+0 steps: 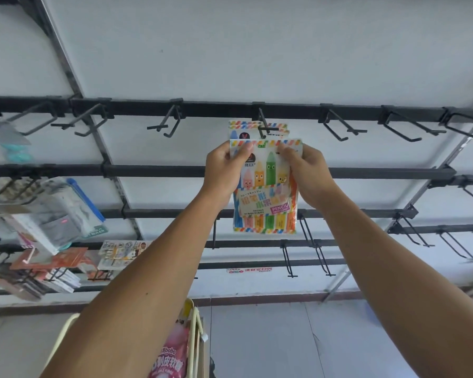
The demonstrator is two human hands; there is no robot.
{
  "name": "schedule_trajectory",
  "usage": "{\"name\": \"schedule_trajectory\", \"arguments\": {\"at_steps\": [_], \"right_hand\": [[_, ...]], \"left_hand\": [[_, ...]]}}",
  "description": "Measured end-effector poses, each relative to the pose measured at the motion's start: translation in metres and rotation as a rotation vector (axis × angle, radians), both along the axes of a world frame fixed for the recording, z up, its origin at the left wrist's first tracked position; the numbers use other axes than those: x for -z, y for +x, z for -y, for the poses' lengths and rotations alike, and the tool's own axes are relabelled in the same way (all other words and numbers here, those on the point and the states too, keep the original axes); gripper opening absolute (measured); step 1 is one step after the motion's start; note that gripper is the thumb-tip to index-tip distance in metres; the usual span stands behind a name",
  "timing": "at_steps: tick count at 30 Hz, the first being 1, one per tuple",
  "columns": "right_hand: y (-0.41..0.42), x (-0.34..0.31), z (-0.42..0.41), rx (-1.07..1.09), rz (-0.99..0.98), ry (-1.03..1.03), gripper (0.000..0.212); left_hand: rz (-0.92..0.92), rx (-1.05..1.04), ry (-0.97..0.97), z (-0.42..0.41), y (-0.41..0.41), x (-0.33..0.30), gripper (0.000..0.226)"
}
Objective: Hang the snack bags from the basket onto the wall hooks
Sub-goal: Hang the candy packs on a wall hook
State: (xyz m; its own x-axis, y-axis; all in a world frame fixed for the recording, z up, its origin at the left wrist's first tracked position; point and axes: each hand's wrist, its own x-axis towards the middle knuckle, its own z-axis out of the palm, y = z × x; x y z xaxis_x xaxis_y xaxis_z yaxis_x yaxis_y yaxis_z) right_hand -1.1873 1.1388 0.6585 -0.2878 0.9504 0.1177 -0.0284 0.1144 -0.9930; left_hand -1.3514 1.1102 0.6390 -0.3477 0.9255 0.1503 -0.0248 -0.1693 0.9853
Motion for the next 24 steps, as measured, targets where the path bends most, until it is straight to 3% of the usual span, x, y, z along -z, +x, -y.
{"name": "schedule_trajectory", "arguments": {"at_steps": [12,20,24], "right_hand": [[-0.002,-0.011,-0.006,-0.027,-0.003,0.019,0.023],[-0.011,-0.004,-0.029,0.031,0.109,-0.003,0.020],[-0.018,-0.002,-0.043,0.117,0.208,0.020,0.020]], "left_hand": [[0.011,-0.048,0.023,0.001,0.000,-0.010,0.021],[-0.136,-0.092,-0.063,-0.020,-0.008,-0.011,0.014],[-0.195,-0.130,-0.096,-0.035,-0.012,-0.013,0.021]]}}
